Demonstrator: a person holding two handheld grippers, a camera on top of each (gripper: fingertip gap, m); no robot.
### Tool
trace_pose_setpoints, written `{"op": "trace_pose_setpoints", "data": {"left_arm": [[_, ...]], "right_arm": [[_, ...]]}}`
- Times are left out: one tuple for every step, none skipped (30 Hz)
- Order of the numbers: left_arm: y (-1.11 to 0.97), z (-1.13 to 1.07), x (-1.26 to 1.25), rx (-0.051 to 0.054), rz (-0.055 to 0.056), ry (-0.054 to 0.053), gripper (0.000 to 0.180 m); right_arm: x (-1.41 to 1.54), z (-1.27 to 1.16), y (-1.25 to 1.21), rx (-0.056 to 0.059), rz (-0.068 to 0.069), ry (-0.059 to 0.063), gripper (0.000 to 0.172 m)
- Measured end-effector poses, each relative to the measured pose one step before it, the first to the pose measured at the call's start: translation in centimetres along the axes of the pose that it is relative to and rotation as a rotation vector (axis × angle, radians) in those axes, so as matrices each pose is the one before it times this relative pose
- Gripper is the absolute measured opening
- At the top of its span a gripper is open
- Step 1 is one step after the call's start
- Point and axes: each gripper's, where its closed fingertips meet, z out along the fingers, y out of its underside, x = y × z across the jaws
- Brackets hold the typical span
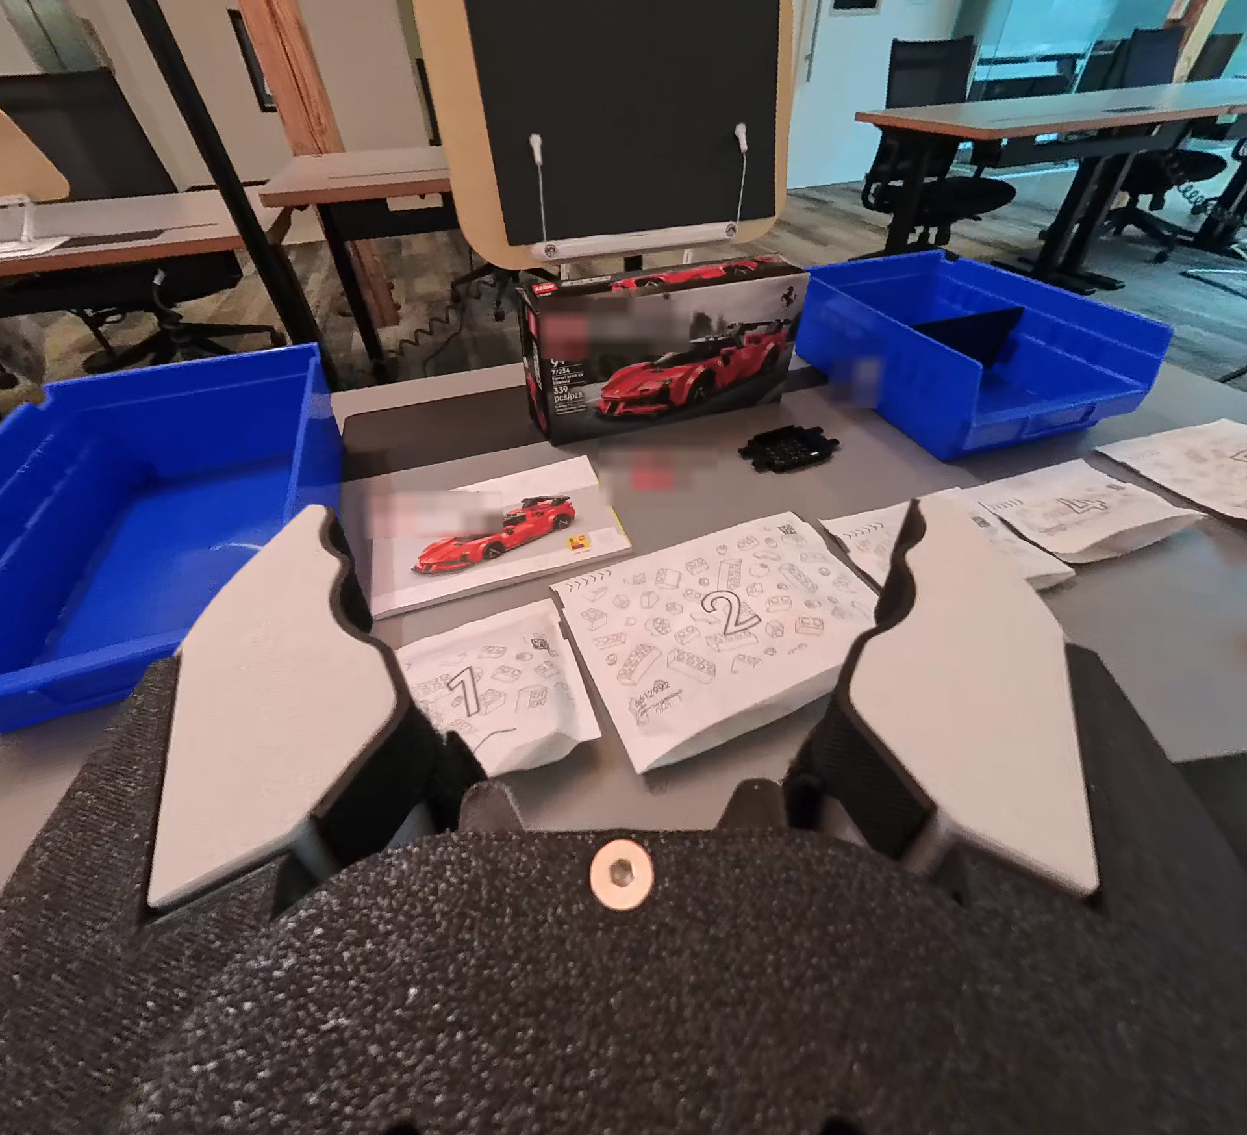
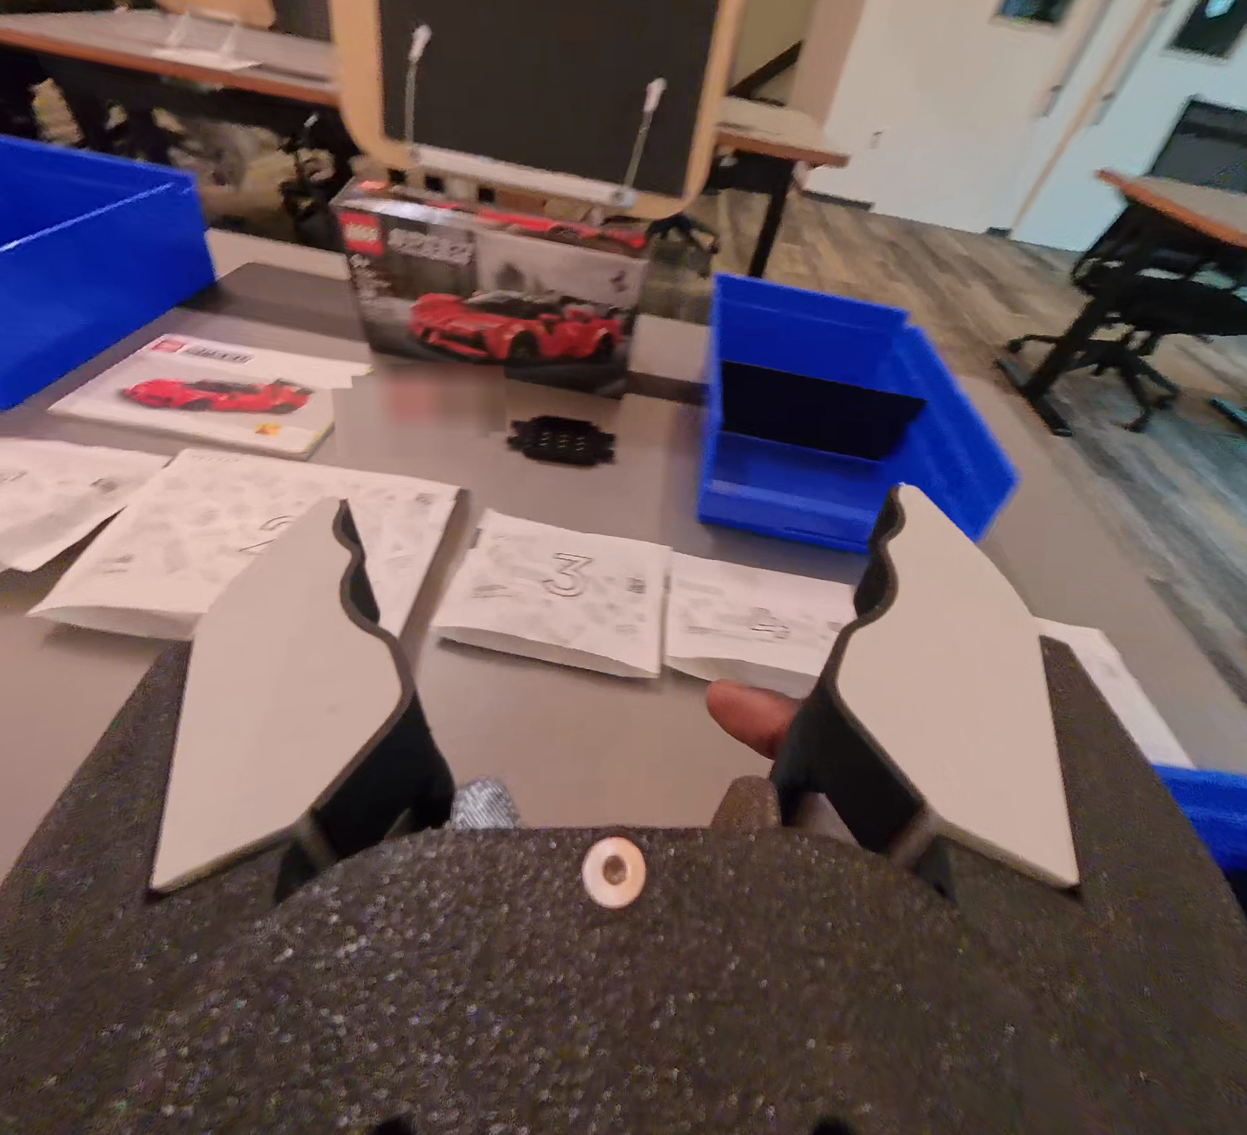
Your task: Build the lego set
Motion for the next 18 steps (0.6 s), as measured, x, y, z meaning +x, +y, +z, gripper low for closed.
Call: {"op": "trace_pose_setpoints", "data": {"left_arm": [[0.296,0.7,0.136,-0.0153,-0.0061,-0.0014,0.145],[0.234,0.747,0.291,-0.0125,-0.0105,0.009,0.145],[0.102,0.752,0.334,-0.0004,-0.01,0.0114,0.143],[0.095,0.755,0.214,0.0037,-0.0066,0.0053,0.139],[0.191,0.807,0.052,0.0003,-0.0064,-0.0029,0.137],[0.435,0.903,0.033,-0.0131,-0.0076,-0.0003,0.135],[0.606,0.956,0.048,-0.0255,-0.0095,0.0049,0.134],[0.579,0.993,-0.037,-0.0237,-0.01,0.0008,0.134],[0.506,0.982,-0.098,-0.0194,-0.0073,-0.0029,0.134],[0.424,0.962,-0.23,-0.0164,-0.0088,-0.0104,0.134],[0.383,0.944,-0.29,-0.0141,-0.0131,-0.0143,0.135],[0.407,0.97,-0.194,-0.0157,-0.0157,-0.0077,0.135],[0.461,0.99,-0.087,-0.0211,-0.0168,-0.0022,0.135],[0.465,0.982,-0.037,-0.025,-0.0127,-0.0013,0.136],[0.407,0.957,-0.028,-0.0238,-0.0056,-0.0017,0.136],[0.358,0.929,0.027,-0.0242,-0.0019,0.0005,0.136],[0.239,0.837,0.064,-0.0207,-0.0019,0.002,0.135],[0.077,0.788,0.092,-0.0115,0.0007,0.0034,0.133]], "right_arm": [[-1.195,1.113,0.193,-0.0176,0.0025,-0.0243,0.138],[-1.018,1.127,0.031,-0.0065,0.0119,-0.0214,0.138],[-0.865,1.148,0.045,-0.0048,0.0144,-0.0191,0.136],[-0.643,1.233,0.202,-0.0086,0.0124,-0.0092,0.135],[-0.525,1.291,0.43,-0.0166,0.0024,-0.0096,0.135],[-0.435,1.329,0.628,-0.0274,0.0043,-0.0106,0.135],[-0.425,1.285,0.662,-0.0293,0.0139,-0.0168,0.135],[-0.316,1.223,0.576,-0.0262,0.0169,-0.0174,0.135],[-0.093,1.126,0.417,-0.0207,0.0139,-0.0074,0.135],[0.025,1.065,0.236,-0.0136,0.0061,-0.001,0.135],[0.162,1.034,0.175,-0.0133,-0.0027,0.007,0.135],[0.194,1.015,0.122,-0.0152,-0.0058,0.0081,0.135],[0.114,0.985,0.129,-0.0184,-0.0027,0.0004,0.135],[0.083,0.917,0.089,-0.0189,0.0006,-0.0029,0.135],[0.111,0.856,0.065,-0.0167,-0.0034,-0.0014,0.134],[0.032,0.809,0.111,-0.0187,-0.0092,-0.0072,0.13],[-0.01,0.783,0.144,-0.0214,-0.0047,-0.0124,0.127],[0.014,0.753,0.132,-0.0206,-0.002,-0.0126,0.121]]}}
